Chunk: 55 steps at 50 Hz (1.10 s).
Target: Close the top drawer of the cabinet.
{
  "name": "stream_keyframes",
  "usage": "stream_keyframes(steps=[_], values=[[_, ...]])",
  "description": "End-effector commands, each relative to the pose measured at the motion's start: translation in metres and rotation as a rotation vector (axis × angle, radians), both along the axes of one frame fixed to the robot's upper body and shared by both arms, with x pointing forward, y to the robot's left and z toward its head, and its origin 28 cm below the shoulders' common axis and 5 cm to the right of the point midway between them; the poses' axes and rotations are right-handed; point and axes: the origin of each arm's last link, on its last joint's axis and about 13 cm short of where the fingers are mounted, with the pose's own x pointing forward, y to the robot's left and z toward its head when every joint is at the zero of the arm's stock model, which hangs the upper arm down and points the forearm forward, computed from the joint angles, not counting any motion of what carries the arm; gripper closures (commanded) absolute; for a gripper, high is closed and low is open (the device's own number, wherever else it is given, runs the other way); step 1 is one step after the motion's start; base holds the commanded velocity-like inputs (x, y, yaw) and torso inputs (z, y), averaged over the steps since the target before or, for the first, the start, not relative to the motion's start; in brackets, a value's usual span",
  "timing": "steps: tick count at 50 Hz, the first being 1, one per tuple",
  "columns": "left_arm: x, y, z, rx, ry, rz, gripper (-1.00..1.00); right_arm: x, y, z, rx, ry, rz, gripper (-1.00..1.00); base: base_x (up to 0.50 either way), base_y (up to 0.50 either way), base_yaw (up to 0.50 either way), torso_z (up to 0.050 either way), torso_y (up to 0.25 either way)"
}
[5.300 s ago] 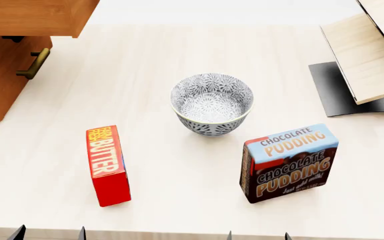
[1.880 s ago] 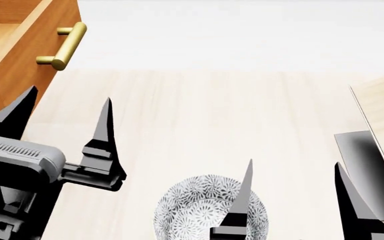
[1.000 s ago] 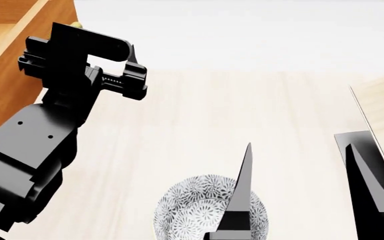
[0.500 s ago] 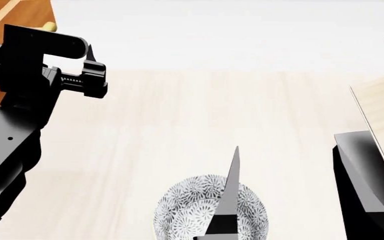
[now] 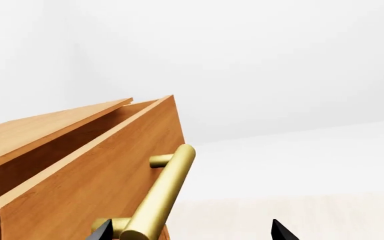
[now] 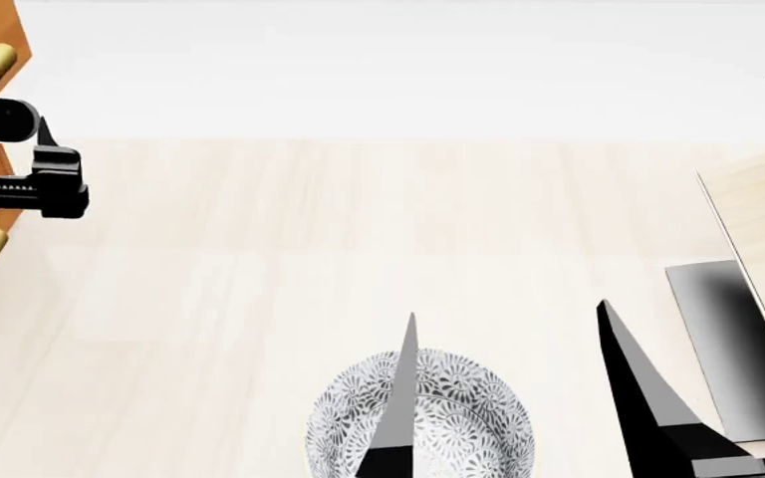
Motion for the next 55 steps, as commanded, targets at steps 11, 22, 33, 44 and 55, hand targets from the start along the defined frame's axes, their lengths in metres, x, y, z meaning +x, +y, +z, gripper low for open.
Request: stream_keyframes(steps=[11, 22, 33, 44, 55], values=[[-0.018, 0.048, -0.006, 0.017, 0.041, 0.164, -1.0, -0.001, 0.006, -0.003, -0.013, 0.012, 0.031, -1.0, 0.0, 0.0, 0.0, 0.0, 0.0], [-0.022, 0.056, -0.006, 0.025, 0.047, 0.195, -1.0, 0.0, 0.006, -0.004, -0.016, 0.014, 0.034, -1.0, 0.0, 0.0, 0.0, 0.0, 0.0], [-0.029, 0.068, -0.009, 0.038, 0.058, 0.237, -1.0, -0.001, 0.007, -0.004, -0.021, 0.015, 0.035, -1.0, 0.0, 0.0, 0.0, 0.0, 0.0], [-0.038, 0.08, -0.009, 0.047, 0.064, 0.279, -1.0, -0.001, 0.007, -0.003, -0.025, 0.013, 0.036, -1.0, 0.0, 0.0, 0.0, 0.0, 0.0], [-0.044, 0.089, -0.008, 0.063, 0.075, 0.311, -1.0, -0.002, 0.007, -0.003, -0.028, 0.012, 0.041, -1.0, 0.0, 0.0, 0.0, 0.0, 0.0]])
